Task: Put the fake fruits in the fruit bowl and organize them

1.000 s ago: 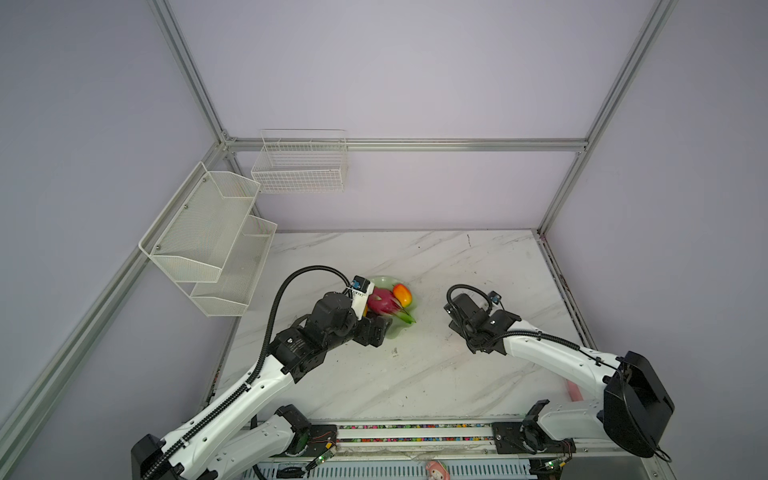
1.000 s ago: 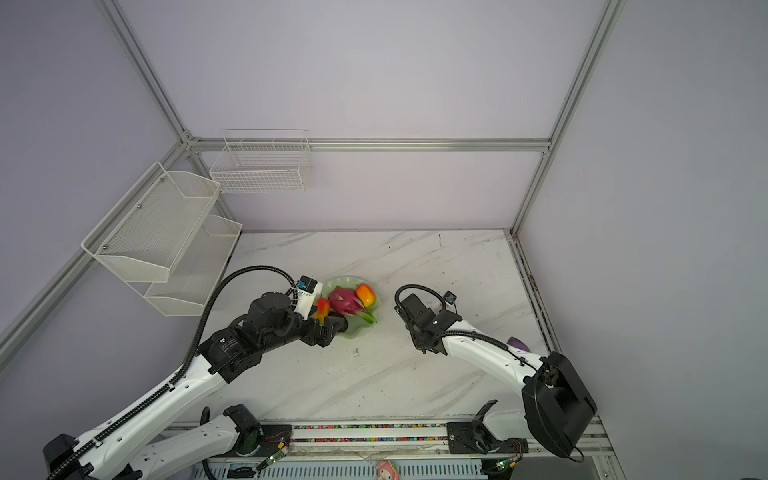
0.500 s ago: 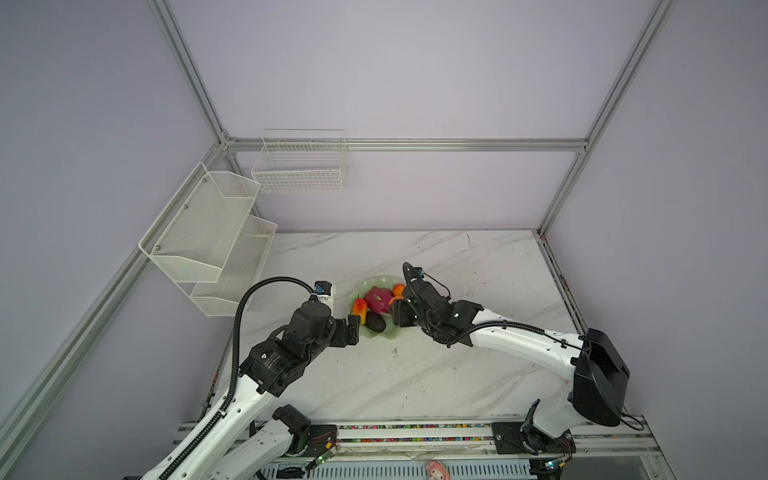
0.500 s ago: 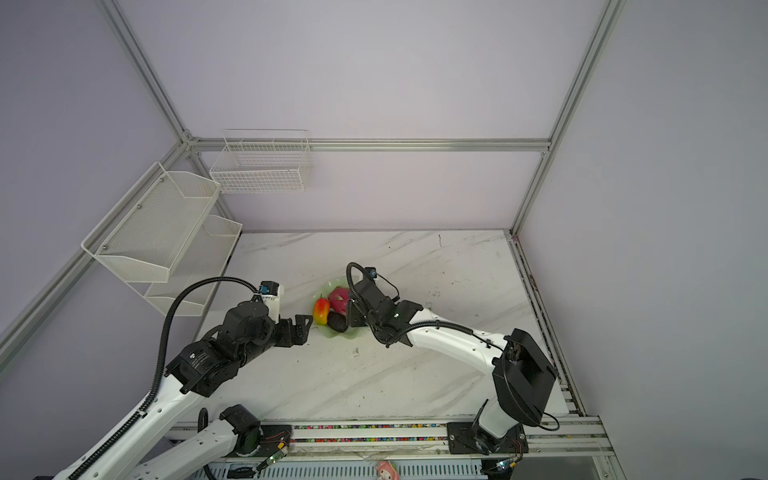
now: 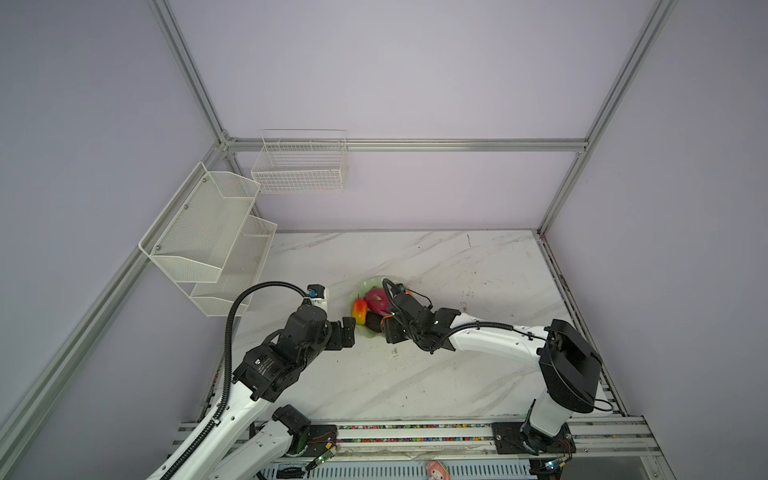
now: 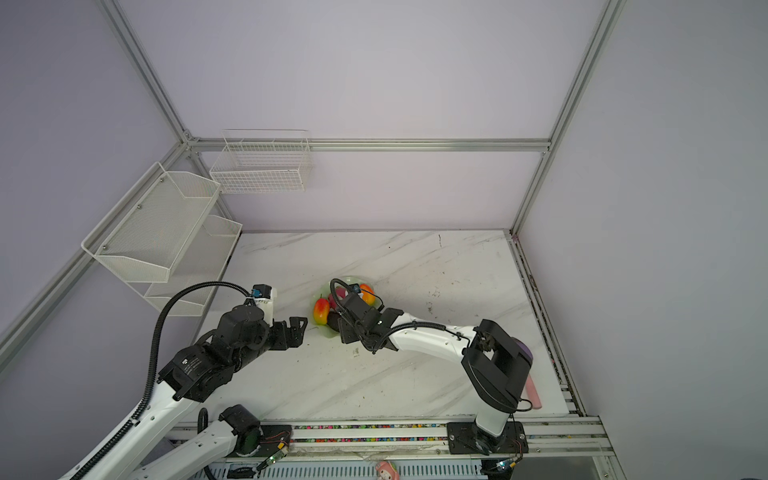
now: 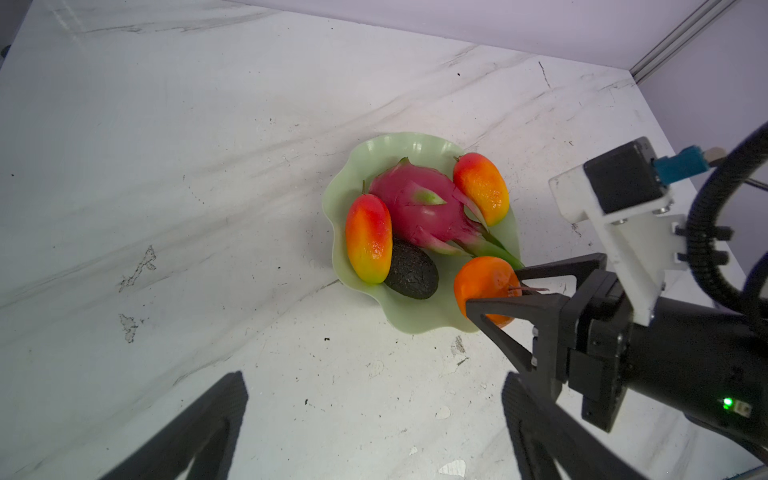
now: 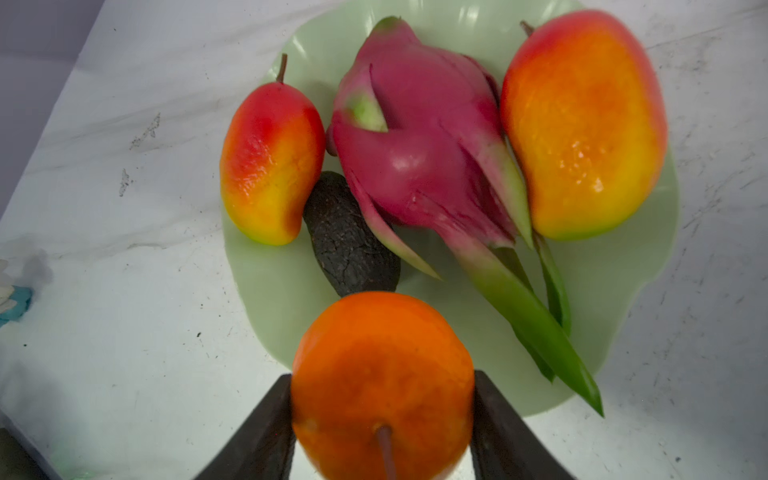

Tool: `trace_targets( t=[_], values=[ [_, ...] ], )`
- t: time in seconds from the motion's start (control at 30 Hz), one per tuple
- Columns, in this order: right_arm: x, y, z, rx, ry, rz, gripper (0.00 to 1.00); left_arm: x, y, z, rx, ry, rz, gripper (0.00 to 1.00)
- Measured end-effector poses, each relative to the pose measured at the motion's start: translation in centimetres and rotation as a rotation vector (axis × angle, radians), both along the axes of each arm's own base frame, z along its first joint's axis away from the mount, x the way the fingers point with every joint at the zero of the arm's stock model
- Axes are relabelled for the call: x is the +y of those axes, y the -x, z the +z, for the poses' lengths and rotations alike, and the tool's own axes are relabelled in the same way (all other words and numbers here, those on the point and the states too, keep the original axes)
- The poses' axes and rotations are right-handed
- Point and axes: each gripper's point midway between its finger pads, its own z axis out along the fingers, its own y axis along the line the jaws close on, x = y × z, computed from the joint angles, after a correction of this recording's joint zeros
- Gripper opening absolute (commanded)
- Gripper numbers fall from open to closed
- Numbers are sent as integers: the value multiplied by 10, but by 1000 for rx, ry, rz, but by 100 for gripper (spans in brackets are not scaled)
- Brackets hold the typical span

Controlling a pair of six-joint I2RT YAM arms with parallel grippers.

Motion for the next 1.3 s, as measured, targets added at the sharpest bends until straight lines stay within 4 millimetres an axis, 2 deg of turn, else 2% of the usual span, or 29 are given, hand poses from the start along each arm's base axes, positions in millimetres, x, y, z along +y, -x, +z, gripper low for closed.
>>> trace_targets(
  t=[0.4, 0.7, 0.77, 0.87, 0.97, 1.03, 1.1, 1.2, 1.3],
  values=[
    [3, -4, -5, -11, 23, 12, 74, 1, 0, -2, 6, -6, 2, 97],
    [11, -11, 10, -37, 3, 11, 78, 3, 2, -2, 7, -10, 5, 97],
    [10, -13, 16, -53, 3, 4, 83, 3, 2, -2, 9, -11, 4, 97],
    [0, -17, 37, -102, -3, -18, 97, 4, 3, -2, 6, -13, 6, 97],
    [-22, -27, 74, -169, -54, -63, 97, 7, 2, 0, -8, -27, 17, 97],
    [-48, -47, 100, -206, -106, -125, 97, 10, 0, 0, -14, -46, 32, 98],
    [-87, -76, 118, -250, -147, -208, 97, 14, -8, 1, -31, -85, 54, 98],
    [-156, -110, 121, -318, -142, -354, 97, 22, -28, -4, -59, -170, 119, 98],
    [-220, -126, 106, -360, -116, -483, 97, 35, -49, -27, -84, -307, 197, 100]
  ],
)
